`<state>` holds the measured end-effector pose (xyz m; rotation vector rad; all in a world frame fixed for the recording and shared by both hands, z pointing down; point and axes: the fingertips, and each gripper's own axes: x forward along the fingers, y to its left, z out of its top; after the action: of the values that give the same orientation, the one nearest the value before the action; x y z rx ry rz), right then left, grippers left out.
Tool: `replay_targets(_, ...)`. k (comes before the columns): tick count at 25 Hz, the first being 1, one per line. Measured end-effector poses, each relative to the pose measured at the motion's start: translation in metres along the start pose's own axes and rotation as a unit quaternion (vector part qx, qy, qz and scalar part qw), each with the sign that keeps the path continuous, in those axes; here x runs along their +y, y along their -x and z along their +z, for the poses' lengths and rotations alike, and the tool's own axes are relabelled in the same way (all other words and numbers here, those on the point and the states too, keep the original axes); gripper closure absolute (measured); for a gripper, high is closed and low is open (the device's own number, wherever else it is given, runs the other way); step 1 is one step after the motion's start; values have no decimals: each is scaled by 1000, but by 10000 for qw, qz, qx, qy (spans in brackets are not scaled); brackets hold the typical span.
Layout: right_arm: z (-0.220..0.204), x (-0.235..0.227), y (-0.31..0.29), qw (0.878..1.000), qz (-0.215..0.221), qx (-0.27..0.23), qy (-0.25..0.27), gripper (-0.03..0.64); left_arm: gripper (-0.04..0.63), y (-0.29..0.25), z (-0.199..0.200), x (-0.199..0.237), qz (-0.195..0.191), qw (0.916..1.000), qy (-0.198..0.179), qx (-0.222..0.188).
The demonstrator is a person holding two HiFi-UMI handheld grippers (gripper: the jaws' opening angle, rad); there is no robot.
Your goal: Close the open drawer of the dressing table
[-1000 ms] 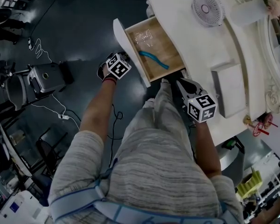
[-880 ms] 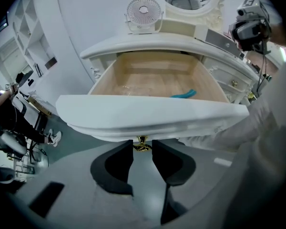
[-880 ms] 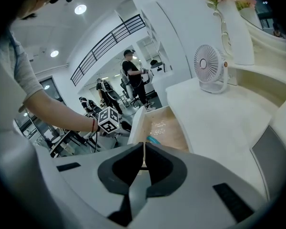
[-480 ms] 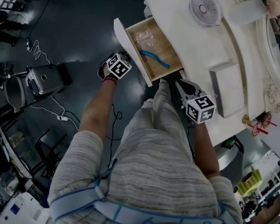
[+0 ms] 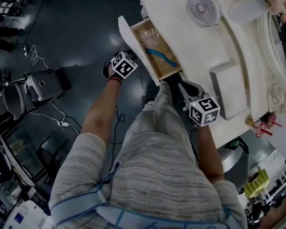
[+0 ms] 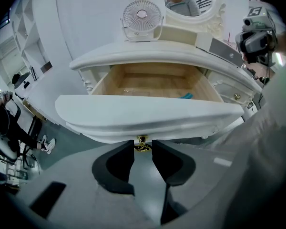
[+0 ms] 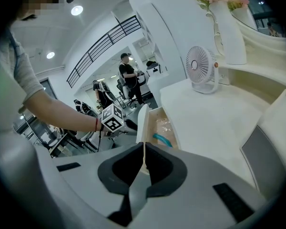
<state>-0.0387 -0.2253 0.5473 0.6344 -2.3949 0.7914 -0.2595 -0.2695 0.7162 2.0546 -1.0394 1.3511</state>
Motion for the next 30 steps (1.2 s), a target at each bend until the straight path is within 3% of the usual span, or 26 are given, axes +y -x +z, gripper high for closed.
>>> replay_targets(30,11,-35,11,9994,-256,-64,-222,600,471,-48,116,-13,-156,9986,-108,-489)
